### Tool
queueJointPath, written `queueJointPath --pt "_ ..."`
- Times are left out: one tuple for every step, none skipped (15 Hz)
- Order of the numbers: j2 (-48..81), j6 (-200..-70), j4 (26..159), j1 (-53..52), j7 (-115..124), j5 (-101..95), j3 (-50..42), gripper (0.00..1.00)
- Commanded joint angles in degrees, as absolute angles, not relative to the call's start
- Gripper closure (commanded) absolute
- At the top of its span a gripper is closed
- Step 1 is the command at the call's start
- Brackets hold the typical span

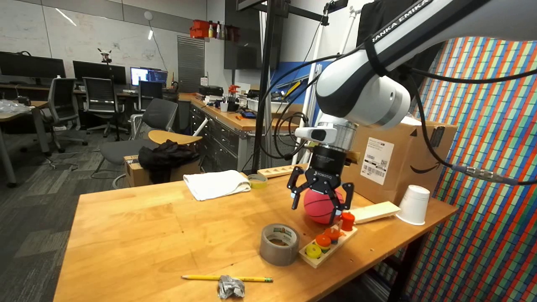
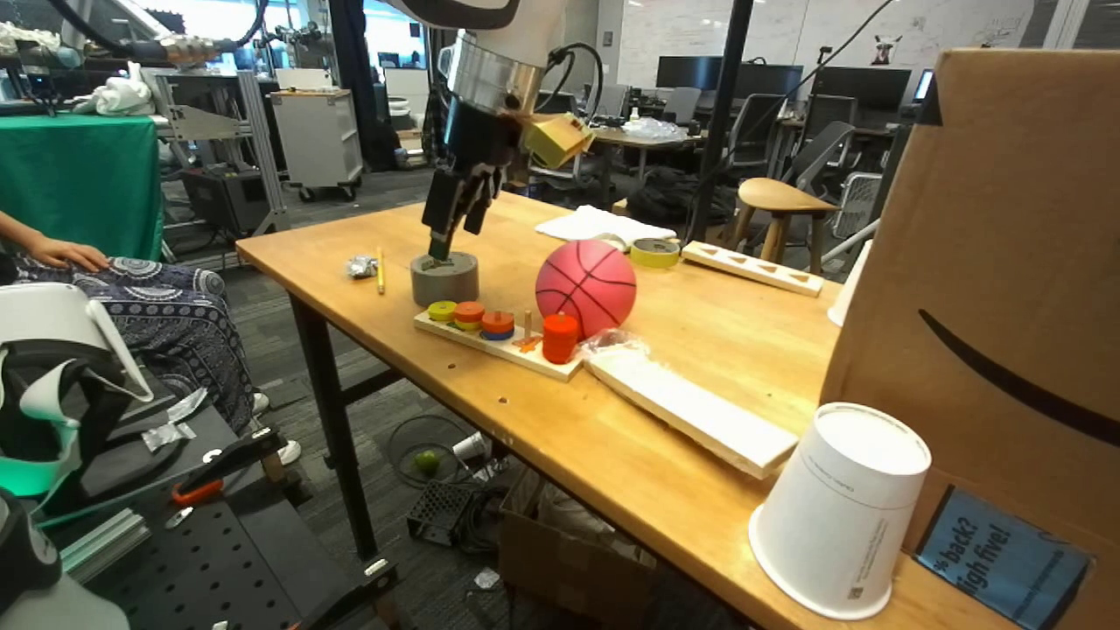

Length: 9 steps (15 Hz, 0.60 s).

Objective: Roll the basketball on the table

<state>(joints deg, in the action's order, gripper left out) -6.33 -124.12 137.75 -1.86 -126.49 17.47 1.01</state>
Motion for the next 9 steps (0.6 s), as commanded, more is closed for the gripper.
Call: queueJointPath --pt "-6.0 -127.6 137.9 -2.9 -124.3 14.8 1.4 0.00" --pt "-5.3 -128.3 137.6 -3.0 -123.7 13.5 1.5 0.00" --pt "-4.6 -129.3 137.5 -3.0 -122.6 11.6 1.6 0.00" --pt "-3.9 -129.9 137.2 -2.9 -121.8 9.7 1.5 0.00" --pt "-2.9 -130.7 136.7 -2.6 -120.7 7.6 1.5 0.00" --pt "-2.1 -131.3 136.3 -2.5 -119.7 5.9 1.4 0.00" --pt "-1.2 -131.8 135.7 -2.3 -118.5 4.2 1.2 0.00" --pt "-0.3 -132.1 135.0 -2.2 -117.4 2.5 1.2 0.00" --pt "0.5 -132.2 134.1 -2.0 -116.4 1.3 1.0 0.00"
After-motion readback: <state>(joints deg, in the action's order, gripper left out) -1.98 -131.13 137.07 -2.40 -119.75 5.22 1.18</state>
